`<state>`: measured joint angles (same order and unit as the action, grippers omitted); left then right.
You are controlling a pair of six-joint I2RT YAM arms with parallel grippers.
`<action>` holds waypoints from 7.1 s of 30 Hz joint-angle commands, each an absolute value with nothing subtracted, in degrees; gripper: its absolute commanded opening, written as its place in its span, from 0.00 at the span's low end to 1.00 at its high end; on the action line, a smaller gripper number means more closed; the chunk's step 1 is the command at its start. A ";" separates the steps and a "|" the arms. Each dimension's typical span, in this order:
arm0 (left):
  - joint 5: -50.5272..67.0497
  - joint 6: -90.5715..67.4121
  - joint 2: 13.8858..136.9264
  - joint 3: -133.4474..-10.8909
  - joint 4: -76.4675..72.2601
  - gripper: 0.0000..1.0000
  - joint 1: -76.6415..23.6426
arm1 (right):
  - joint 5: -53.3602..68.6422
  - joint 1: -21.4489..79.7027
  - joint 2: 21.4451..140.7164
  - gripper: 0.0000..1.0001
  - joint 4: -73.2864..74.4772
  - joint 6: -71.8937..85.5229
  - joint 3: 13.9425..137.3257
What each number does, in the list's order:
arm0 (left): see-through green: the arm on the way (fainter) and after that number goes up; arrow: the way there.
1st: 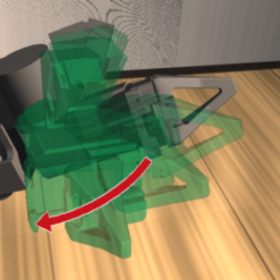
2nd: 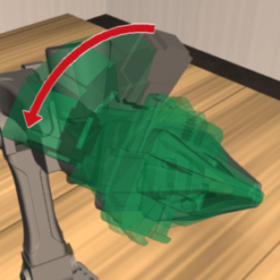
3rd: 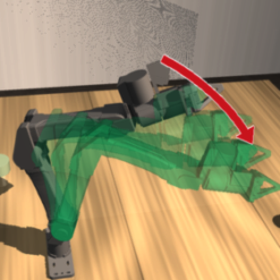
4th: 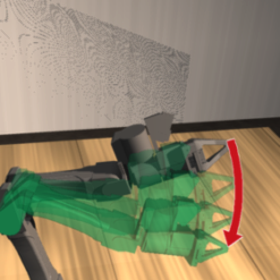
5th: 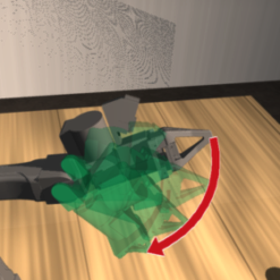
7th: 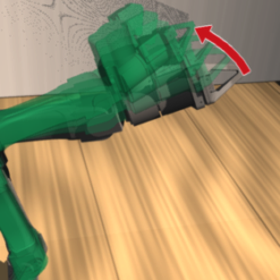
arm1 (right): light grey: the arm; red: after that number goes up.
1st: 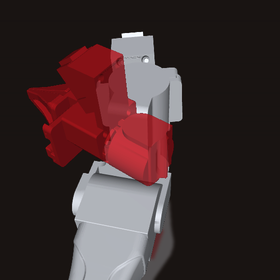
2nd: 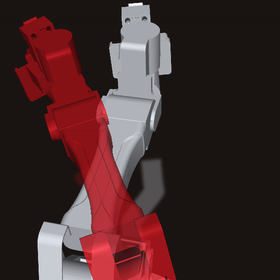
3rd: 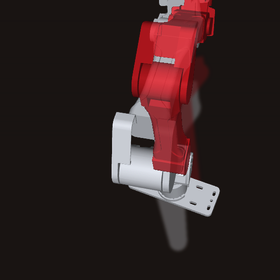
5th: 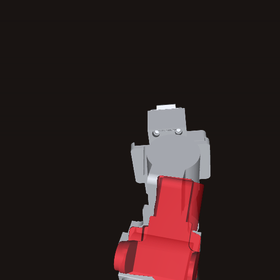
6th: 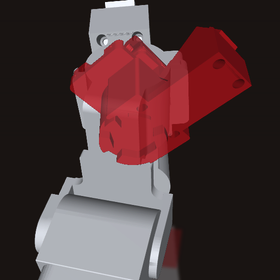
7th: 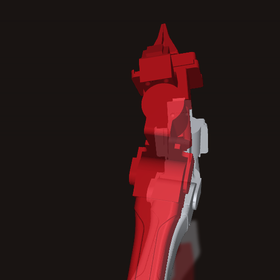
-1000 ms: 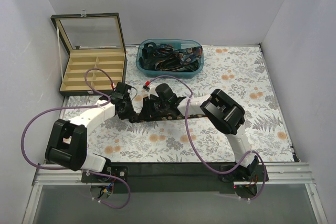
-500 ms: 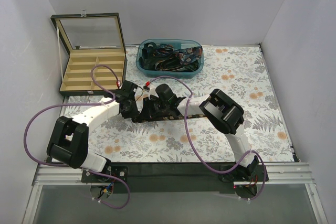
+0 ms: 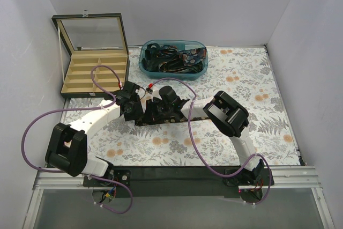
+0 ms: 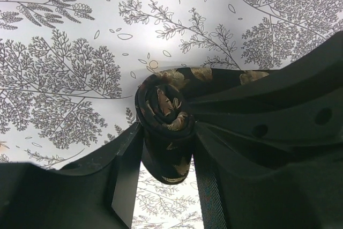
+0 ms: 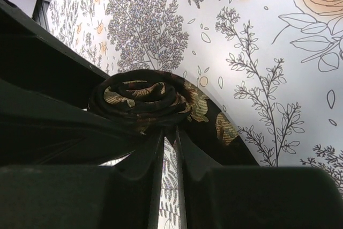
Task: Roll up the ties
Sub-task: Roll the tie
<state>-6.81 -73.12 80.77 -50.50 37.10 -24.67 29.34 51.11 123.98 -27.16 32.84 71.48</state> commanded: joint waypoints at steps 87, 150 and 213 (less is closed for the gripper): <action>-14.62 -69.62 85.52 -58.80 43.69 0.08 -25.33 | 20.22 37.00 110.13 0.20 -25.31 28.48 47.37; -31.82 -79.72 107.05 -79.19 54.23 0.51 -47.81 | 20.57 39.29 108.11 0.19 -22.32 25.49 48.87; -8.62 -62.58 74.18 -49.13 25.40 0.93 -10.81 | 22.15 53.17 119.70 0.98 5.89 -28.30 83.14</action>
